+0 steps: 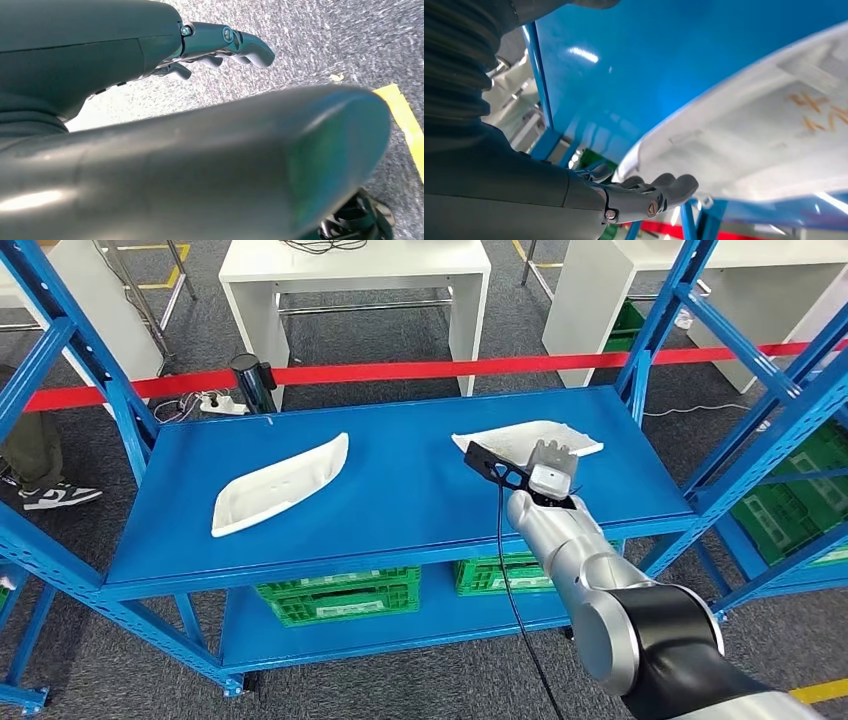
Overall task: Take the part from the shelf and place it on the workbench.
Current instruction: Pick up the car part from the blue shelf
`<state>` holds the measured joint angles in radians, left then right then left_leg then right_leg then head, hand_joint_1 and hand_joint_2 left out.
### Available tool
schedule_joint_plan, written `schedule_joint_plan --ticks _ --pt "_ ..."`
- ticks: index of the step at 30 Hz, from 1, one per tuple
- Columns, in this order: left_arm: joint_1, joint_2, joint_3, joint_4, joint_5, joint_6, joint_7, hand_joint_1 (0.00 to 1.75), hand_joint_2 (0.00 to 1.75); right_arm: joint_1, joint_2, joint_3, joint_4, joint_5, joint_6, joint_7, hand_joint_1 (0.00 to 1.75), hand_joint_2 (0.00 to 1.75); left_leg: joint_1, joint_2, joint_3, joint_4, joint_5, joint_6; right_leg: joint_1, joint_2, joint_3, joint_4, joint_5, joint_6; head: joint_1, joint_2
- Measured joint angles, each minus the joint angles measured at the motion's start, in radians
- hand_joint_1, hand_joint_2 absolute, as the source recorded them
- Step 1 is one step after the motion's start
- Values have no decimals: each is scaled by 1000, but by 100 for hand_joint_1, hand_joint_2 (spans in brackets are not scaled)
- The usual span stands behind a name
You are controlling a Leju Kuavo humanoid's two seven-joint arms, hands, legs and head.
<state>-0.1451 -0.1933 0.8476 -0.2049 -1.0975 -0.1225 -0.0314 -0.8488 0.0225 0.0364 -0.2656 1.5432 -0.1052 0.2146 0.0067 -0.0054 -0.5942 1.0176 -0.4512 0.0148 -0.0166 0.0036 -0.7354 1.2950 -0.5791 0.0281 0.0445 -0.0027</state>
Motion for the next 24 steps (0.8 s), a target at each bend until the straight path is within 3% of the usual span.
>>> schedule_joint_plan --ticks 1,2,5,7,9,11,12,14,16,17,18,20,22,24 --pt "0 0 0 0 1 0 1 0 0 3 0 -5 0 -7 -4 -3 0 175 -1 0 -1 1 -1 0 0 0 -10 17 4 -1 0 0" --pt "0 0 0 0 1 0 2 0 0 4 -1 -11 0 -16 -9 -7 0 175 -1 0 -1 4 -1 0 0 0 1 -7 26 -3 0 0" --pt "-2 0 0 0 2 0 2 0 0 -3 -3 -36 0 -64 -31 -32 0 175 -2 0 -2 12 -7 -7 2 -1 96 -203 108 -13 0 0" --pt "-3 0 0 0 2 0 2 0 0 -8 -4 -63 0 -116 -46 -68 0 87 -4 0 -5 13 -7 -18 8 0 121 -257 116 -20 0 0" --pt "-3 0 0 0 2 0 2 0 0 -10 -5 -98 -1 -169 -56 -122 0 0 -5 -1 -6 9 -6 -30 9 0 121 -260 120 -30 -1 0" --pt "-3 1 0 0 2 0 1 0 0 -13 -6 -134 -2 -210 -67 -169 0 0 -4 0 -18 32 -24 -42 4 -1 124 -267 125 -42 -2 0" --pt "-3 2 0 0 2 0 0 0 0 -15 -6 -151 -2 -226 -75 -185 0 0 -3 0 -36 72 -47 -48 1 -1 126 -269 127 -47 -3 0" --pt "-2 2 0 0 3 0 -2 0 0 -17 -6 -184 -2 -250 -93 -211 0 0 -1 1 -97 202 -110 -56 1 -2 127 -270 127 -53 -4 0" --pt "0 3 0 0 3 0 -3 0 0 -17 -6 -209 -2 -261 -104 -230 0 0 0 1 -138 288 -131 -60 1 -2 127 -268 125 -54 -4 0" --pt "1 3 0 0 3 0 -4 0 0 -16 -6 -217 -2 -263 -107 -238 0 0 0 1 -132 275 -113 -60 1 -2 127 -267 125 -54 -4 0" --pt "1 3 0 0 3 0 -6 0 0 -17 -6 -225 -2 -266 -110 -247 0 0 1 1 -108 225 -81 -58 1 -1 127 -265 124 -52 -4 0" --pt "0 5 0 0 3 0 -10 0 0 -19 -7 -236 -2 -268 -114 -265 0 0 -1 2 -38 84 -26 -51 3 0 127 -261 121 -46 -5 0" --pt "-1 5 0 0 3 0 -13 0 0 -21 -8 -241 -2 -265 -114 -279 0 0 -3 1 -3 15 -12 -39 6 1 125 -259 120 -36 -4 0" --pt "0 6 0 0 3 0 -14 0 0 -21 -9 -242 -2 -258 -111 -287 0 0 -5 1 -1 10 -10 -25 6 1 125 -263 123 -24 -3 0"
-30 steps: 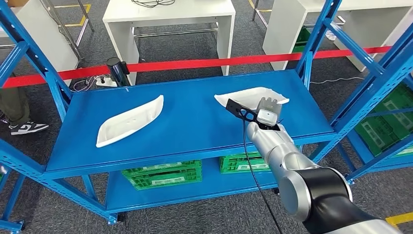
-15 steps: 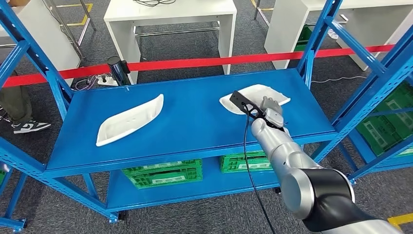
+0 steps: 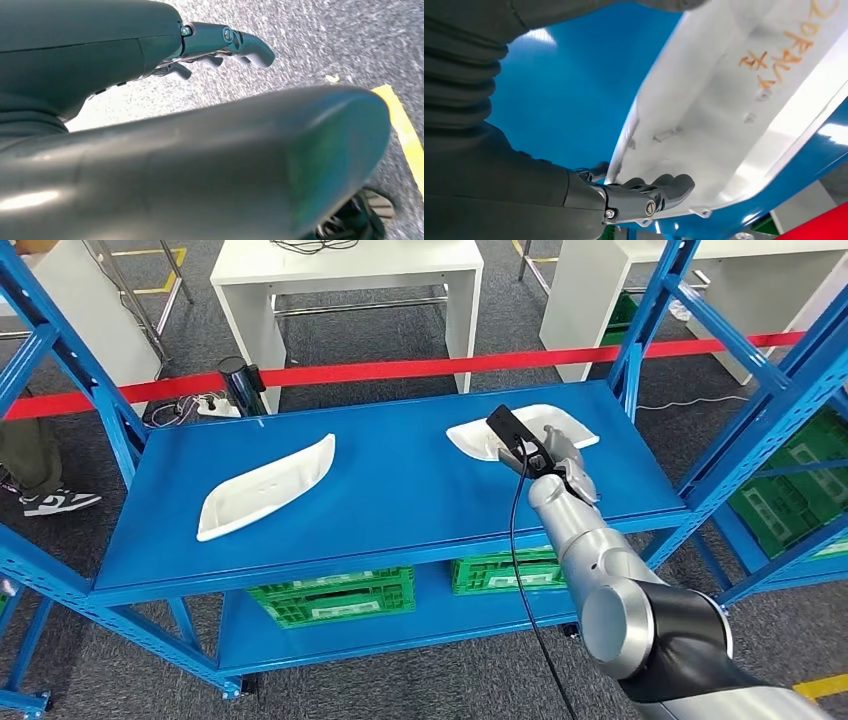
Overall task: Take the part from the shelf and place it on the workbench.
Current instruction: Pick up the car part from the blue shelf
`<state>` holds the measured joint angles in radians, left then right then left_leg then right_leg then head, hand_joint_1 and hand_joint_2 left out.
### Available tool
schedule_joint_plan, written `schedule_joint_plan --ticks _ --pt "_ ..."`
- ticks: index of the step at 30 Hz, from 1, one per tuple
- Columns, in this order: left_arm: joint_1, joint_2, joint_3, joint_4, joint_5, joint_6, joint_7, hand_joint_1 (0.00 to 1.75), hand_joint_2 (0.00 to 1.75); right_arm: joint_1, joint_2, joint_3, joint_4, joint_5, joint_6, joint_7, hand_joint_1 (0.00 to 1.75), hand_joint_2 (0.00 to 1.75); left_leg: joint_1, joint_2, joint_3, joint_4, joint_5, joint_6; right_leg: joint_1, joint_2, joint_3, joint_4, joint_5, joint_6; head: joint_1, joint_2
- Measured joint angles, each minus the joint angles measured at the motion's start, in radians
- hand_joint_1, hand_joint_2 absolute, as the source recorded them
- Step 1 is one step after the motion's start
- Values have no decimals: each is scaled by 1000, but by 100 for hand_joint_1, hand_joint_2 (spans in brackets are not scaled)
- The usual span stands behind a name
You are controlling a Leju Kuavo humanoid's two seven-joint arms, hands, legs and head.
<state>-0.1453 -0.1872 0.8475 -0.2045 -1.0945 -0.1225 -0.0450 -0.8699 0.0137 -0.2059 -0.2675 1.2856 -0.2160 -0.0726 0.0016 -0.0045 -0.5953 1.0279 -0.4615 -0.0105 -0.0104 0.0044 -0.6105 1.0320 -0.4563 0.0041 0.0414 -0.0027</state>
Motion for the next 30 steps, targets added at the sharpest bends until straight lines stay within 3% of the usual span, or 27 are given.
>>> schedule_joint_plan --ticks 2,3,6,7,8,10,12,13,17,19,21,22,23,24,26,27,28,30 --pt "0 1 0 0 0 0 0 0 0 -1 0 0 0 7 3 -3 0 0 2 1 2 -8 7 15 -3 -1 -8 17 -13 11 0 0" --pt "-1 1 0 0 0 0 0 0 0 -1 -1 0 0 9 4 -3 0 0 4 1 3 -12 10 21 -3 -1 -24 52 -34 16 1 0" --pt "-1 1 0 0 0 0 0 0 0 2 -4 0 0 16 4 -2 0 0 4 1 2 -11 10 28 -4 -1 -113 241 -120 23 3 0" --pt "-1 1 0 0 0 0 0 0 44 5 -4 0 0 19 2 -2 0 0 4 1 1 -10 10 28 -4 -1 -132 277 -126 24 3 0" --pt "0 1 -1 0 0 0 0 0 87 7 -4 0 0 22 -1 -1 0 0 4 0 1 -9 9 28 -5 -1 -133 275 -113 24 3 0" --pt "-1 1 -1 0 0 0 0 0 175 7 -5 0 0 26 -8 -2 0 0 4 0 1 -3 6 24 -5 -2 -77 159 -48 21 3 0" --pt "-2 1 -1 0 0 0 -1 0 175 3 -4 0 0 24 -13 -11 0 0 1 -1 -1 2 1 16 -2 -2 -19 40 -9 14 2 0" --pt "-2 1 -1 0 0 0 -3 0 175 2 -4 0 0 20 -14 -20 0 0 0 -1 -2 3 0 10 0 -2 -6 13 -5 9 2 0" --pt "-2 2 -2 0 -4 0 -10 0 175 1 -4 -5 -1 -14 -13 -86 0 0 0 -1 -9 10 -8 -14 -1 -1 -2 1 -2 -15 1 0" --pt "-2 2 -2 1 -6 0 -16 0 175 0 -3 -14 -3 -44 -16 -136 0 0 2 0 -45 88 -54 -25 -4 -2 1 -3 1 -25 0 0" --pt "-1 3 -3 1 -6 0 -21 0 175 1 -1 -28 -5 -80 -19 -187 0 0 3 0 -107 223 -113 -31 -4 -2 2 -2 -1 -29 -1 0" --pt "1 4 -3 1 -6 0 -21 0 175 2 0 -36 -5 -95 -19 -206 0 0 4 0 -130 269 -124 -32 -4 -2 2 -2 -1 -30 -1 0" --pt "2 4 -3 1 -6 0 -22 0 175 3 1 -45 -5 -108 -17 -220 0 0 4 0 -137 279 -116 -32 -4 -2 2 -1 -2 -30 -1 0" --pt "3 4 -3 1 -6 0 -22 0 175 3 2 -53 -5 -121 -14 -231 0 0 4 0 -125 249 -90 -30 -4 -2 3 0 -3 -29 -1 0" --pt "2 5 -3 1 -6 0 -24 0 175 1 4 -71 -6 -148 -1 -248 0 0 3 1 -62 114 -24 -23 -3 -1 5 2 -6 -25 -1 0" --pt "2 6 -3 1 -5 0 -25 0 175 -1 5 -81 -6 -162 6 -256 0 0 2 0 -33 55 -5 -19 -2 -1 5 4 -7 -22 0 0" --pt "2 6 -3 1 -4 0 -25 0 175 -2 6 -90 -7 -175 13 -264 0 0 1 0 -15 18 3 -14 0 0 4 4 -8 -17 0 0" --pt "3 6 -3 1 -2 0 -26 0 175 -4 7 -108 -8 -200 28 -278 0 0 -2 -1 -6 1 3 -3 2 0 4 2 -6 -5 0 0"
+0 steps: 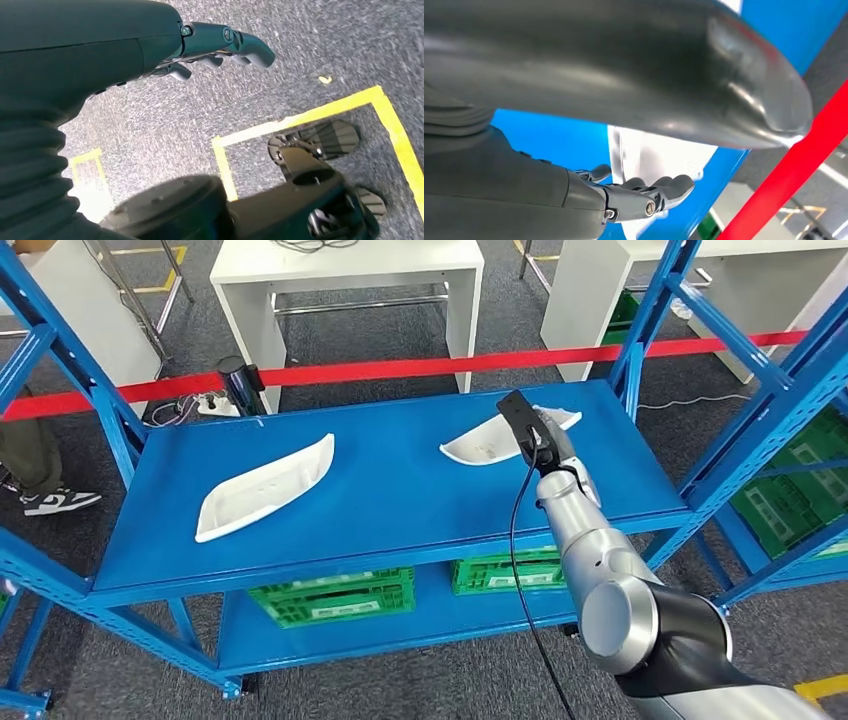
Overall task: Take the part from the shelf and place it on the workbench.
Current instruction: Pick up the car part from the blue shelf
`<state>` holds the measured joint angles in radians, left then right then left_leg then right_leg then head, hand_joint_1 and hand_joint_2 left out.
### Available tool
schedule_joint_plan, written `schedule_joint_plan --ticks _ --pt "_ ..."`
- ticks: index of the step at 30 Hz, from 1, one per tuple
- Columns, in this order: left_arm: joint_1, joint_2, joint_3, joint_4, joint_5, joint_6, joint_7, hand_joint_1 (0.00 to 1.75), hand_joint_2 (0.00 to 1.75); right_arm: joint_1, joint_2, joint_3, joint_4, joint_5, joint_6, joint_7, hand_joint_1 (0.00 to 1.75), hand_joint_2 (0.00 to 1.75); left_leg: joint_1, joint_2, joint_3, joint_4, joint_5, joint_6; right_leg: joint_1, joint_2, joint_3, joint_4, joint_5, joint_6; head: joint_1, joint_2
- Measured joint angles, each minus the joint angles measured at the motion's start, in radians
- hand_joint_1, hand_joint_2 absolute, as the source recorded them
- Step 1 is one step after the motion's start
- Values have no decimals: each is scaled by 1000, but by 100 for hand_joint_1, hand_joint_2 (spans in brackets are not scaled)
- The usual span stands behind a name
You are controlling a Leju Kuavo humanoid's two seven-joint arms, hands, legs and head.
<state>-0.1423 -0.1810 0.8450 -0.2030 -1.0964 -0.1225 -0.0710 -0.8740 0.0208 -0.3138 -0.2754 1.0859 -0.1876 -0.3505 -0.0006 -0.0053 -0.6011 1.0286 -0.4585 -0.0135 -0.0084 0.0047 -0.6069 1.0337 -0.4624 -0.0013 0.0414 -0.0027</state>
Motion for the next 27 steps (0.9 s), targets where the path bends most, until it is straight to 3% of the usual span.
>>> schedule_joint_plan --ticks 3,5,7,8,9,11,12,13,15,17,19,21,23,27 --pt "0 1 0 0 1 0 -2 0 175 -2 1 -27 -1 -43 30 -19 0 0 4 0 5 -12 9 20 -2 -2 -13 29 -21 17 1 0" --pt "0 1 0 0 1 0 -3 0 175 -5 1 -46 -1 -73 53 -30 0 0 5 0 5 -15 11 28 -2 -2 -63 137 -78 26 3 0" --pt "3 1 0 0 1 0 -4 0 175 -3 2 -60 -1 -87 49 -26 0 87 5 0 4 -13 11 30 -3 -2 -124 261 -124 30 3 0" --pt "4 1 0 0 2 0 -4 0 175 -1 2 -63 -1 -87 39 -18 0 131 4 0 3 -11 10 30 -3 -2 -136 283 -122 30 3 0" --pt "4 1 0 1 2 0 -5 0 175 0 3 -65 -1 -85 29 -11 0 131 4 -1 3 -9 9 30 -3 -2 -127 262 -101 29 3 0" --pt "4 1 0 1 2 0 -10 0 175 -3 3 -65 -1 -83 24 2 0 44 4 -1 3 -3 6 27 -3 -3 -63 129 -37 24 3 0" --pt "3 1 0 1 2 0 -12 0 175 -6 3 -65 -1 -85 29 8 0 44 3 -1 2 0 4 23 -1 -3 -31 66 -16 20 3 0" --pt "3 1 0 1 2 0 -14 0 175 -8 3 -67 -1 -89 37 12 0 87 1 -1 1 2 3 18 0 -3 -10 23 -6 15 3 0" --pt "3 2 0 1 2 0 -16 0 175 -10 3 -74 -1 -103 67 21 0 175 -1 -2 -1 -1 4 7 4 -1 -2 5 -4 3 2 0" --pt "3 3 0 1 2 0 -15 0 175 -12 3 -82 -1 -119 111 33 0 175 -1 -1 1 -7 8 0 2 -1 0 -2 1 -6 3 0" --pt "1 5 0 1 2 0 -15 0 175 -14 2 -90 -1 -131 152 48 0 175 -5 -2 6 -16 7 22 -1 1 5 -10 5 -8 -1 0" --pt "0 6 0 2 2 0 -13 0 87 -15 1 -97 -1 -137 173 60 0 175 -7 -3 10 -23 8 44 0 3 6 -10 5 -8 -6 0" --pt "0 6 0 2 2 0 -13 0 0 -14 1 -100 -1 -140 182 64 0 175 -7 -3 13 -24 11 42 1 4 6 -10 5 -9 -6 0" --pt "0 6 0 2 3 0 -12 0 0 -14 1 -102 -1 -139 185 68 0 175 -6 -3 16 -26 14 36 2 5 5 -9 6 -11 -6 0"
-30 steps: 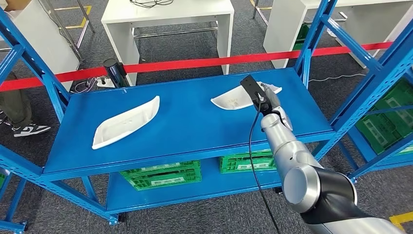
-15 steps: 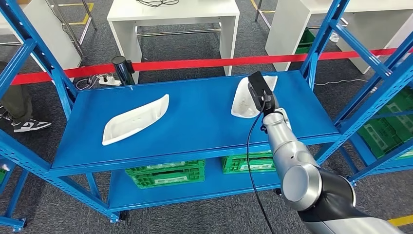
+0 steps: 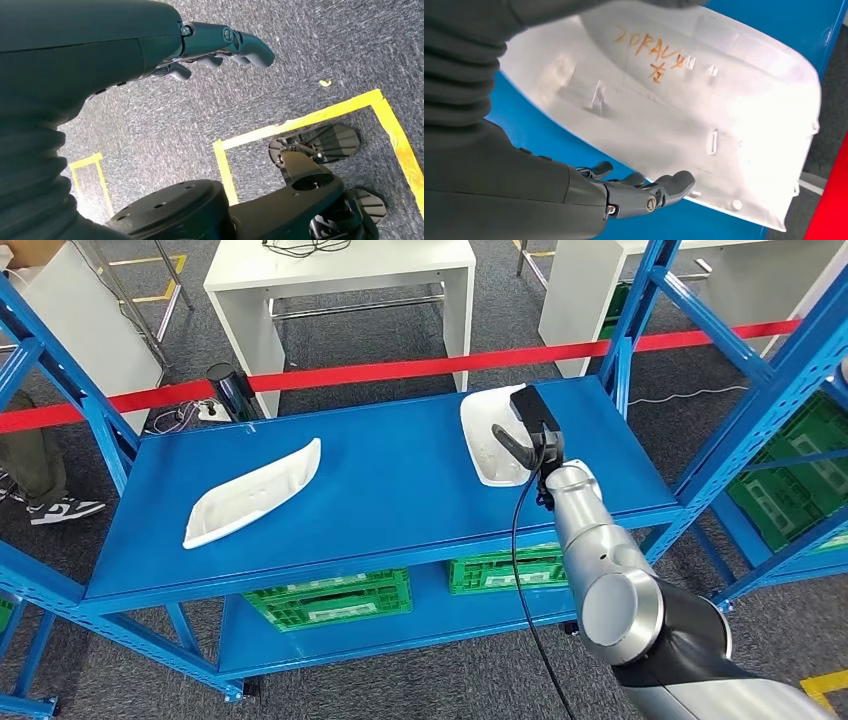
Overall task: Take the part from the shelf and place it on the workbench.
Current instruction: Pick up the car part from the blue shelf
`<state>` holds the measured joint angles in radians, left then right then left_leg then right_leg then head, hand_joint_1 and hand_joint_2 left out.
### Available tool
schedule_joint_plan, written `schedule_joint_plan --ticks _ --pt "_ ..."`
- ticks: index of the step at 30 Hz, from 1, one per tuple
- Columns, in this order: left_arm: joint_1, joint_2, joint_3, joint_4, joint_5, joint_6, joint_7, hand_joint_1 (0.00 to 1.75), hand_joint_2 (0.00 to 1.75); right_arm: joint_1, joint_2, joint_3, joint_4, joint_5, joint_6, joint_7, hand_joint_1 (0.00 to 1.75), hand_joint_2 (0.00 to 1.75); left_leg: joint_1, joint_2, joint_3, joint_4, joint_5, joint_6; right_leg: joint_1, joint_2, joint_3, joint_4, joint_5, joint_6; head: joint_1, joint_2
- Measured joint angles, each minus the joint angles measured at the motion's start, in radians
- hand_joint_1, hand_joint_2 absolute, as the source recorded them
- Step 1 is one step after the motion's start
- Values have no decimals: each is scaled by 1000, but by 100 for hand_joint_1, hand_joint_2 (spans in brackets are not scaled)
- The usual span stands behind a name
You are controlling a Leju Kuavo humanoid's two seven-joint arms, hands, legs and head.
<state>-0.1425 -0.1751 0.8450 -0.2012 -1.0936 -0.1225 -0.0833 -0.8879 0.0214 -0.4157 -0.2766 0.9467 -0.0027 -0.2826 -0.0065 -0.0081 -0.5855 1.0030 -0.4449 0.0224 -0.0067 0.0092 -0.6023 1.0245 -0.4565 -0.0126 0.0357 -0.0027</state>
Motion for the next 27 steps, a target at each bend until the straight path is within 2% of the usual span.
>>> schedule_joint_plan --ticks 3,4,14,17,18,21,27 --pt "1 0 0 1 8 0 0 0 0 1 0 -5 0 18 -7 19 0 175 4 0 0 -4 4 -34 2 -1 -3 3 0 -4 1 0" --pt "1 0 0 1 10 0 0 0 0 1 0 -5 0 23 -9 24 0 175 5 0 -1 -5 4 -41 2 -1 -3 3 -1 -4 1 0" --pt "1 -1 0 1 17 0 4 0 0 1 2 -5 0 38 -21 47 0 175 3 -1 -4 -2 4 -40 -2 -2 -2 1 1 -1 1 0" --pt "1 -1 1 1 17 0 6 0 0 1 2 -5 0 38 -24 55 0 44 3 -1 -4 -1 3 -40 -2 -2 -2 1 1 -1 1 0" --pt "1 -1 1 1 17 0 6 0 0 1 2 -5 0 40 -26 62 0 44 3 -1 -4 -1 3 -40 -2 -2 -2 1 1 -1 1 0" --pt "1 -1 1 1 17 0 7 0 0 1 2 -5 0 52 -35 90 0 175 3 -1 -5 -1 3 -39 -2 -2 -3 1 2 0 1 0" --pt "1 -1 1 1 17 0 12 0 0 3 2 4 1 123 -60 172 0 175 3 -1 -5 -1 3 -38 -2 -2 -3 0 2 0 1 0"
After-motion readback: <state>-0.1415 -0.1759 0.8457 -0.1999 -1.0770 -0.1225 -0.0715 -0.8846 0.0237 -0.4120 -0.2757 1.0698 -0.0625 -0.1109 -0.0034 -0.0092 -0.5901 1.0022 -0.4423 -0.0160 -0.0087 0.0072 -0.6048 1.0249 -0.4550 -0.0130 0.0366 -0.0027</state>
